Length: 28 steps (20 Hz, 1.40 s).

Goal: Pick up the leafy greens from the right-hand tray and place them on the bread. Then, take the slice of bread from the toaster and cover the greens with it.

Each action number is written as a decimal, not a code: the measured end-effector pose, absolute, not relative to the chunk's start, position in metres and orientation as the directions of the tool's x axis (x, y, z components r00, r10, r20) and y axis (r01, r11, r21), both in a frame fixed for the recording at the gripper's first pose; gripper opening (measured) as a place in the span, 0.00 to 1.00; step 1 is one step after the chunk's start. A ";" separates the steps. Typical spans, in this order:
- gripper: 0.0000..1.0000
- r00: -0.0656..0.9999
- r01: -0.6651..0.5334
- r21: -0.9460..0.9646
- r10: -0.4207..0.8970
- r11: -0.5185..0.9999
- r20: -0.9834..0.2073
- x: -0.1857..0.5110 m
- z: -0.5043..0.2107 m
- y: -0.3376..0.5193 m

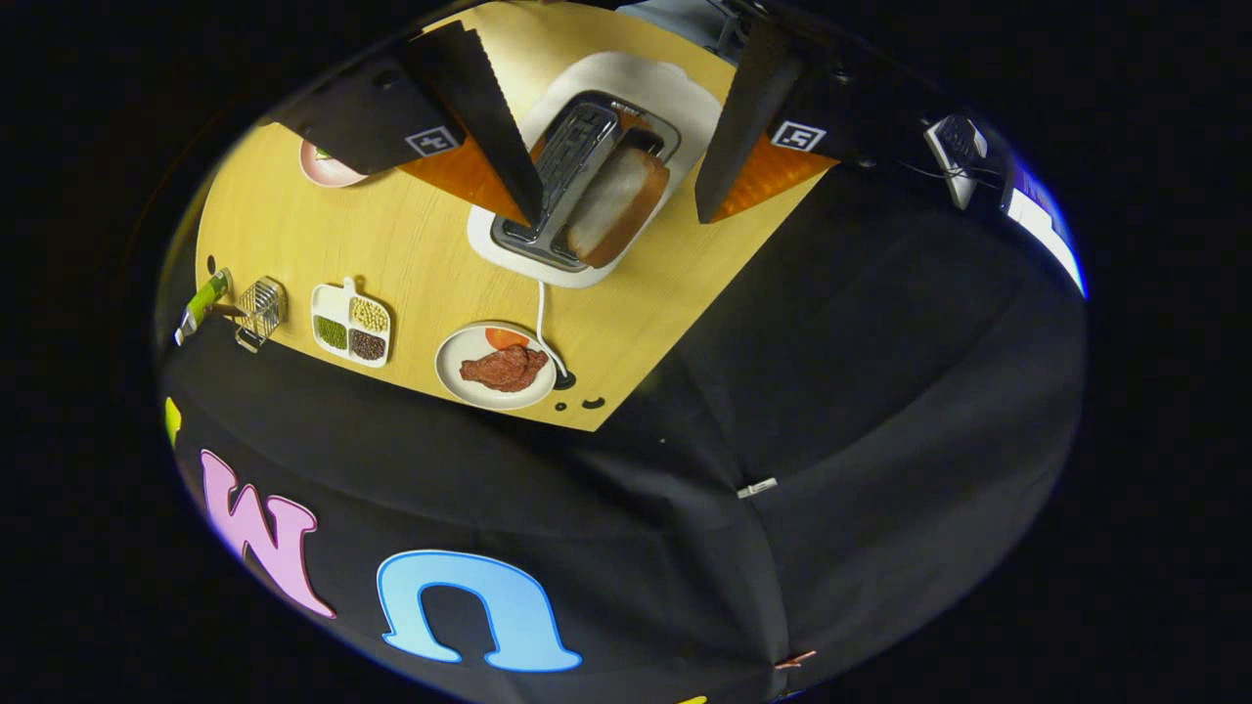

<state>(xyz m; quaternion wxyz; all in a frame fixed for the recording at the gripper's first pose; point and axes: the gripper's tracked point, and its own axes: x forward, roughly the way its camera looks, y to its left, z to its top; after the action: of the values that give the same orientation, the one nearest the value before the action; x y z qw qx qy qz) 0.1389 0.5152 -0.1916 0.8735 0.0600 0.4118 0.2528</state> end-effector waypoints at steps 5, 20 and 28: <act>0.92 0.528 -0.350 0.246 0.407 0.904 -0.745 0.148 -0.222 0.528; 0.15 0.576 -0.242 0.380 0.447 0.893 -0.685 0.143 -0.188 0.516; 0.15 0.674 -0.251 0.491 0.515 0.834 -0.530 0.148 -0.102 0.426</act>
<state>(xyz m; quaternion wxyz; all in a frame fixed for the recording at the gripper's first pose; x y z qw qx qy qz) 0.1481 0.4263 -0.1016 0.8944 0.1924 0.3422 0.2141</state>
